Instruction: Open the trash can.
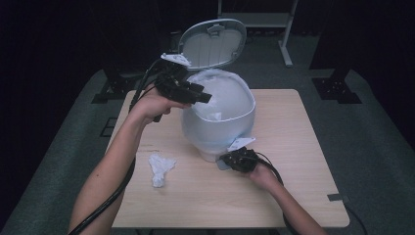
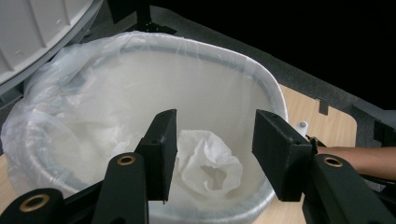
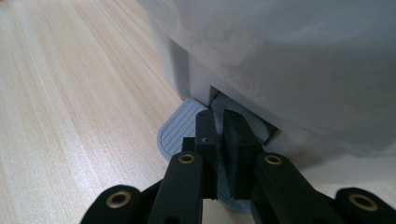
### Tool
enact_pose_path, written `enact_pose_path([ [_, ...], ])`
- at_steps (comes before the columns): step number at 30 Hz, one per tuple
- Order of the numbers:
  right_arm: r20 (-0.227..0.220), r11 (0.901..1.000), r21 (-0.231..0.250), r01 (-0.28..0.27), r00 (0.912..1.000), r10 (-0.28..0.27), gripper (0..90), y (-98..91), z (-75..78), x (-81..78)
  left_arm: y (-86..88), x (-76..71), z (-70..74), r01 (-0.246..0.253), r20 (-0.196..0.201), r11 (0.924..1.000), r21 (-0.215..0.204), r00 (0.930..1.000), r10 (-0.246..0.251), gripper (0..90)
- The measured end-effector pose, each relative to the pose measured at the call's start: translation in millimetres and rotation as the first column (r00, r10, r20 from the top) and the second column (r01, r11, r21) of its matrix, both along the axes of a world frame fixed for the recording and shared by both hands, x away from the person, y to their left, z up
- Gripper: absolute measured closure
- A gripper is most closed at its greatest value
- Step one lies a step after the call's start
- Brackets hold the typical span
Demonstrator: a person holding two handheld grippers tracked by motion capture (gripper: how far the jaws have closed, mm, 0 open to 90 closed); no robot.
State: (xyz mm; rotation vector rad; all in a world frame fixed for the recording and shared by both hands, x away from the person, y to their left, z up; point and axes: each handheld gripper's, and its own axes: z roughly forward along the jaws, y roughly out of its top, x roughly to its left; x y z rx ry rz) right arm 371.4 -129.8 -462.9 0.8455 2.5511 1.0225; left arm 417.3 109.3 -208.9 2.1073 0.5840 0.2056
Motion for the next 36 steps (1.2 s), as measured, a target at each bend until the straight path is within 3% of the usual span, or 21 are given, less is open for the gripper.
enact_pose_path([
  [18, 0.001, 1.0, -0.004, 0.002, 1.0, -0.002, 84.2, 0.7, 0.2, -0.3, 22.7, -18.9, -1.1, 0.019, 0.011, 0.9998, -0.011, 0.9998, -0.018, 46.0],
  [36, 0.007, 0.9999, -0.011, -0.001, 1.0, 0.001, 84.2, 1.4, 0.5, -0.3, 54.6, -32.9, -12.7, -0.01, 0.006, 0.9996, -0.026, 0.9999, 0.01, 42.6],
])
